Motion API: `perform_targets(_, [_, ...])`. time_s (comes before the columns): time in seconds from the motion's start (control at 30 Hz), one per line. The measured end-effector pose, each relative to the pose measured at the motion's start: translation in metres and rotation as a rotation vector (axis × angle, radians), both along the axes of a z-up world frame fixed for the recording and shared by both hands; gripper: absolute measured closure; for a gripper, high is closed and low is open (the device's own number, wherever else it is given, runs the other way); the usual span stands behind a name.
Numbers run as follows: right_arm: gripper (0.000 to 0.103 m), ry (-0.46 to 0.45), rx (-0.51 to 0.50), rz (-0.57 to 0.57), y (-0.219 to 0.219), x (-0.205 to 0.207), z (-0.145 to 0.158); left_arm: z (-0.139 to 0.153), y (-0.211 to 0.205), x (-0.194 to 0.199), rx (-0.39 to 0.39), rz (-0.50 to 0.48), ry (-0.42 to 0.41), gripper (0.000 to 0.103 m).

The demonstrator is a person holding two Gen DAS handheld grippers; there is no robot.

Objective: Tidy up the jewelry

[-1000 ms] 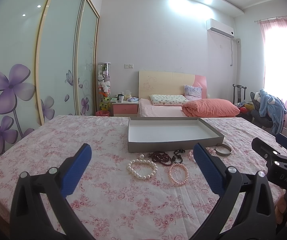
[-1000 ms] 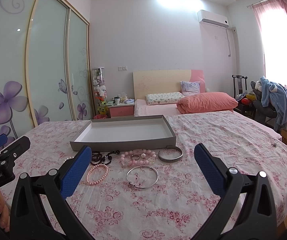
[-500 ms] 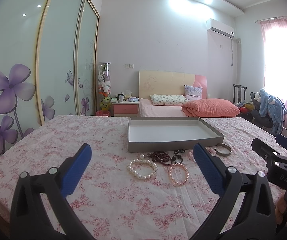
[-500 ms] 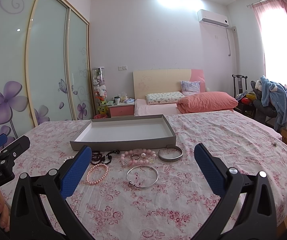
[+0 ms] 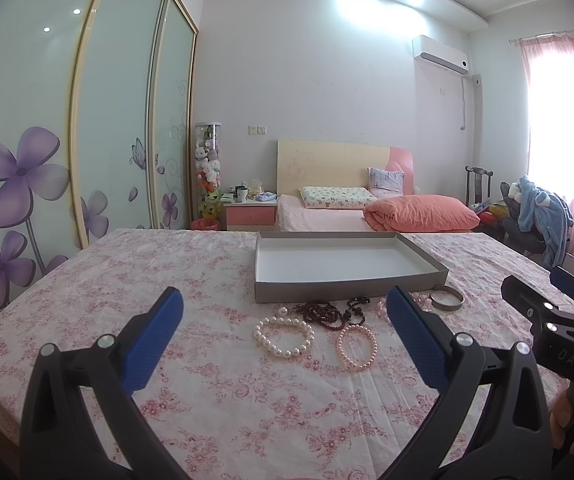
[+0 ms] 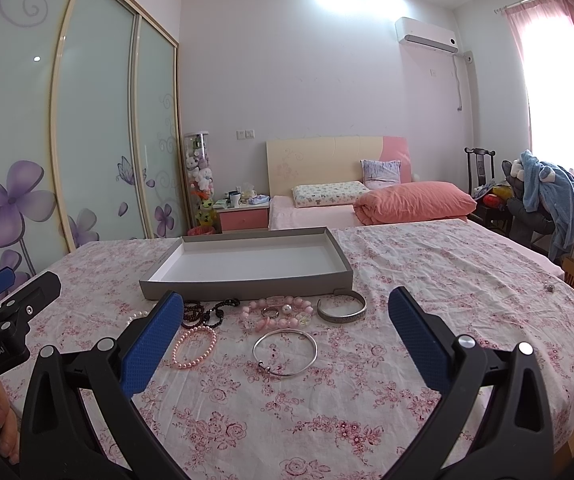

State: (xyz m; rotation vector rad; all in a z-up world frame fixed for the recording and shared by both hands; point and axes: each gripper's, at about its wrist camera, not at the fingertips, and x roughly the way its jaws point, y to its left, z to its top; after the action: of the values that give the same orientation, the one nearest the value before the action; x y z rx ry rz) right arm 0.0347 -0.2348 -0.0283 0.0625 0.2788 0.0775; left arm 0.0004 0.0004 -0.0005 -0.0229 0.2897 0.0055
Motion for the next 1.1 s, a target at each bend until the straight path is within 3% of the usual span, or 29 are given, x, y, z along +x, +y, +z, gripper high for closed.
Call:
perform_targets(0.2, [0.002,0.097,0.016,0.01,-0.001,0.02,-0.016,-0.014,0.004,0.016,-0.003,0.028,0.064,0.004])
perform_targets(0.57, [0.002,0.536,-0.035,0.005,0.001,0.091,-0.067,-0.046,0.021,0.074,-0.028,0.04,0.365,0.004])
perform_targets(0.67, [0.002,0.606,-0.078,0.007,0.006,0.104,-0.077,-0.054,0.023,0.089,-0.019,0.034,0.432,0.004])
perform_targets(0.8, [0.002,0.657,-0.094,0.011,0.014,0.118,-0.083,-0.061,0.025,0.106,-0.023,0.013,0.493,0.004])
perform_targets(1.1, [0.009,0.657,-0.104,0.03,0.025,0.132,-0.079,-0.072,0.036,0.137,-0.065,0.005,0.577,0.004])
